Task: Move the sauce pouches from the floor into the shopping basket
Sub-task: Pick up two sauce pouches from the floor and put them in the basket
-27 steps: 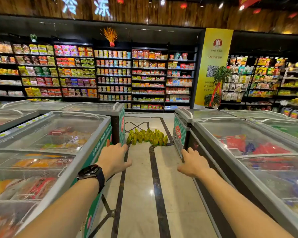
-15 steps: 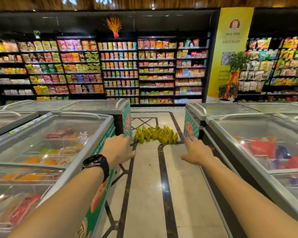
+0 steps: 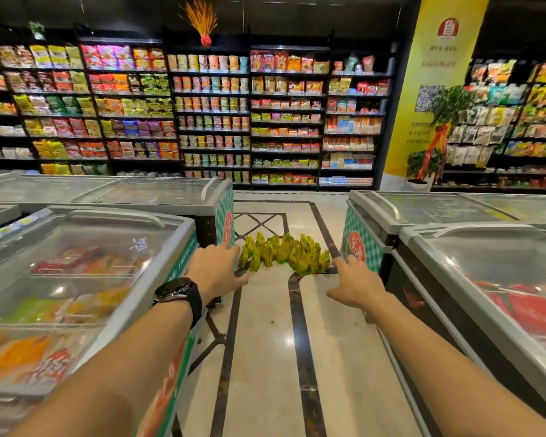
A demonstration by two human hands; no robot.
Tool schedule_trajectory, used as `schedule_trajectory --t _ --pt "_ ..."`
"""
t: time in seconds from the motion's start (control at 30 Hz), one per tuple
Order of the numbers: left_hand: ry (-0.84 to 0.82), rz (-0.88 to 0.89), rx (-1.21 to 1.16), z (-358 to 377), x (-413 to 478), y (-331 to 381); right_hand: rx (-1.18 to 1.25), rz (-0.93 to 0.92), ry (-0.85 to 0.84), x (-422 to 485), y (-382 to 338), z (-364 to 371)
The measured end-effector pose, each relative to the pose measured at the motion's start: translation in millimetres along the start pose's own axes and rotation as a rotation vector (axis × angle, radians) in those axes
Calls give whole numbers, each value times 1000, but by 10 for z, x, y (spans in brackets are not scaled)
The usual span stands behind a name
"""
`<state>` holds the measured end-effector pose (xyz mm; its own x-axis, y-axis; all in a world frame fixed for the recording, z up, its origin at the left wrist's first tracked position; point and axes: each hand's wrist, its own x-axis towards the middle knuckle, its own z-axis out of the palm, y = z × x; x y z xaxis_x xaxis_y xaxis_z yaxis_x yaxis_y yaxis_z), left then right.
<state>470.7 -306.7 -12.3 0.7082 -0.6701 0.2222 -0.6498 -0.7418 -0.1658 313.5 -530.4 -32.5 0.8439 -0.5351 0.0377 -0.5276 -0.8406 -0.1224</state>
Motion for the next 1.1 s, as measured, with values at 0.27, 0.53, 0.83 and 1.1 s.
schedule_trajectory --t 0.27,0.53,0.83,1.1 --pt "-4 51 -26 511 1633 -502 20 28 -7 1663 -288 120" --pt "-42 47 28 1101 3257 -562 10 3 -42 3516 -55 400" --pt "-90 -7 3 1594 5329 -434 -6 -59 -117 5727 369 578" --pt "-142 -36 -3 2412 7026 -599 -21 -56 -177 7569 459 898"
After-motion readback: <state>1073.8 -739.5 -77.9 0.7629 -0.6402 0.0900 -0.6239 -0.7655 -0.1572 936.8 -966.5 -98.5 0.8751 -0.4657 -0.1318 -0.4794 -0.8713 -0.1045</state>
